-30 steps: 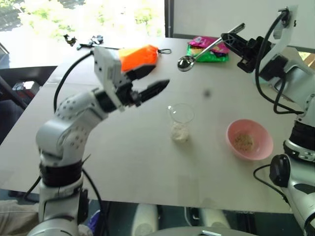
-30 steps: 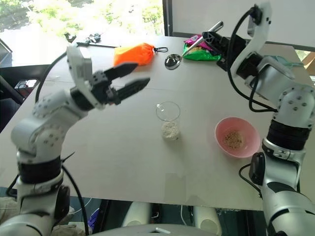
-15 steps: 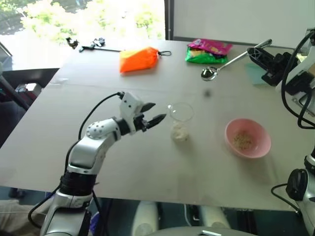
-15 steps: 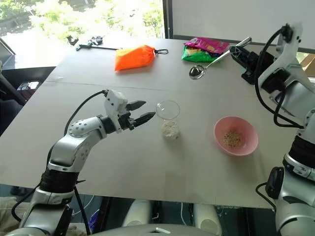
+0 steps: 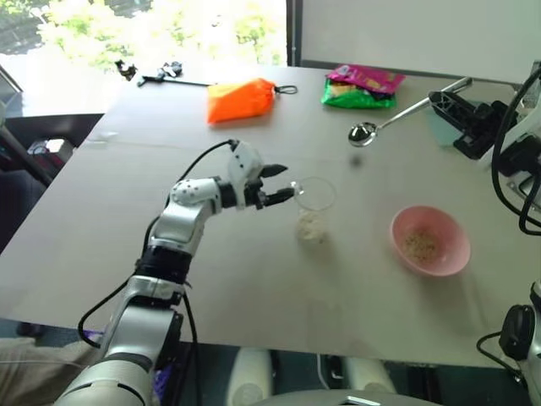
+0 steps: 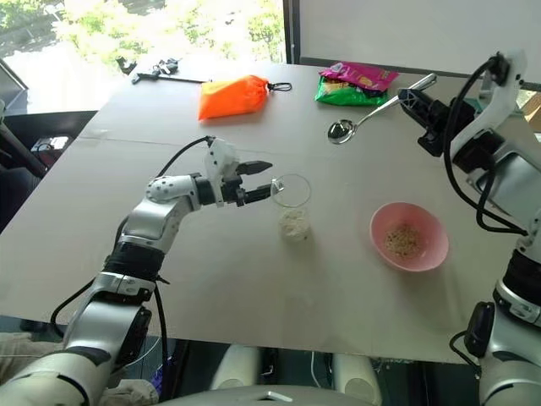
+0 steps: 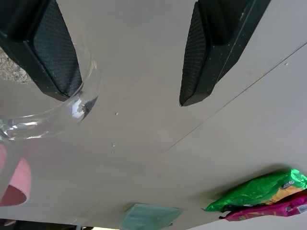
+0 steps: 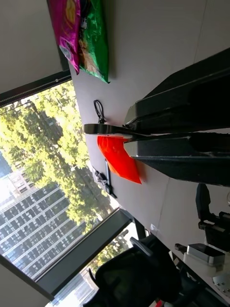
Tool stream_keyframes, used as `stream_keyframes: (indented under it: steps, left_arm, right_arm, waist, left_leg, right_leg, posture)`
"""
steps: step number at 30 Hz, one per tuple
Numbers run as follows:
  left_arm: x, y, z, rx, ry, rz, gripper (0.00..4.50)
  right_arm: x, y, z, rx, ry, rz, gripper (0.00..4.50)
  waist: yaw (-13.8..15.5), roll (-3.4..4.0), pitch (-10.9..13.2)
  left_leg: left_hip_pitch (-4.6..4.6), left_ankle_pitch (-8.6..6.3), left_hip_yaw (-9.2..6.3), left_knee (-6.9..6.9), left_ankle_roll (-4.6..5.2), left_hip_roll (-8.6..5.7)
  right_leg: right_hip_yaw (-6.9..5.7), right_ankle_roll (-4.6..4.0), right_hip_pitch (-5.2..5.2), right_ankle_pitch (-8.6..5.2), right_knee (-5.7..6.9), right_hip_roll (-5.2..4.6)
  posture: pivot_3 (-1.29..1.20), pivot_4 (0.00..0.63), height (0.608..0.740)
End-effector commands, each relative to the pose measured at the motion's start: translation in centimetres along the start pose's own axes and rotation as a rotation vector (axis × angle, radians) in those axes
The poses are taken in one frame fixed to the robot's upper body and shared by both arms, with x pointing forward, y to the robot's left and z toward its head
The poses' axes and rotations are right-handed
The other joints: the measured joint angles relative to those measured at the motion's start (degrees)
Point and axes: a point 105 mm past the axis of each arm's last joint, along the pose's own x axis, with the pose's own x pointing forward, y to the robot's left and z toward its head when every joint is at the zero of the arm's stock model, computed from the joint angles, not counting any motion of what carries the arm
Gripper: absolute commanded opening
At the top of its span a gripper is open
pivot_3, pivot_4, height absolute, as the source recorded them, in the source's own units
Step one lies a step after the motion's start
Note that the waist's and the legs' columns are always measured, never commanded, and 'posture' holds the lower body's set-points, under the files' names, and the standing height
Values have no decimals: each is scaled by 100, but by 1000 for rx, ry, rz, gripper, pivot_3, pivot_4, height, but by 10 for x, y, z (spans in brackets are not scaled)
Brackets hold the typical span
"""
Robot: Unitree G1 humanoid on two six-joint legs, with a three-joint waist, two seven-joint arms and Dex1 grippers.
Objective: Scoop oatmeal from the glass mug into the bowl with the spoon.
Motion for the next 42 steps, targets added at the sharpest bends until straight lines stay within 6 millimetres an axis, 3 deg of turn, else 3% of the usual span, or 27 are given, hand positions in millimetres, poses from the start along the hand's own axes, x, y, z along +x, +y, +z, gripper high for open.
stream_keyframes:
  steps: [1,2,7,8,14,20,23,26,33,38,42]
  left_arm:
    - [5,1,6,53,-15,-32,2704]
    - [5,0,6,55,-17,-37,2540]
    - [4,0,7,42,-38,-34,141]
    - [4,1,8,33,-47,-22,57]
    - [2,11,32,21,-109,136,57]
    - [3,40,57,155,-118,405,57]
    - [7,49,58,192,-99,495,57]
    - [13,51,61,205,-107,537,57]
    - [24,41,83,196,-208,547,57]
    - [24,33,86,210,-234,553,57]
    - [28,31,86,234,-227,571,57]
  right_arm:
    - [-8,11,13,-26,-65,23,0]
    - [-8,11,13,-25,-66,22,0]
    - [-9,12,12,-25,-70,14,0]
    - [-9,13,11,-28,-68,14,0]
    - [-9,33,11,-72,-40,106,0]
    - [-3,60,19,-104,-44,229,0]
    - [2,69,21,-121,-45,268,0]
    - [6,70,20,-127,-42,273,0]
    - [25,66,-4,-270,24,241,0]
    - [36,65,-13,-436,39,220,0]
    - [47,70,-31,-610,69,253,0]
  waist:
    - [-15,0,0]
    - [-20,0,0]
    - [-21,0,0]
    - [-20,0,-1]
    - [-21,0,0]
    - [-14,0,-1]
    - [-6,0,-1]
    - [8,0,-1]
    - [27,0,0]
    - [18,0,0]
    - [17,0,0]
  left_leg:
    - [0,0,0,0,0,0]
    - [0,0,0,0,0,0]
    - [0,-1,-1,0,1,0]
    - [0,0,-3,0,0,1]
    - [-1,-4,-18,4,7,0]
    - [-3,-4,-31,10,7,0]
    - [-4,-4,-27,10,7,0]
    - [-6,-4,-20,10,7,-1]
    - [-10,2,-13,11,-3,-1]
    - [-10,5,-13,11,-8,-1]
    - [-7,5,-12,11,-8,-1]
  right_leg:
    - [0,0,0,0,0,0]
    - [0,0,0,0,0,0]
    - [0,0,0,0,1,0]
    - [0,0,1,0,1,0]
    - [-1,0,1,0,4,-1]
    - [-1,1,2,1,5,-1]
    - [-4,1,3,1,4,-1]
    - [-5,1,2,1,2,-1]
    - [-7,1,1,1,1,-2]
    - [-7,1,0,1,1,-2]
    - [-6,1,0,1,3,-1]
  posture:
    - [0,150,740]
    - [0,150,740]
    - [0,150,740]
    - [0,150,740]
    - [0,150,740]
    - [0,150,740]
    - [0,150,740]
    - [0,150,740]
    - [0,150,740]
    - [0,150,740]
    - [0,150,740]
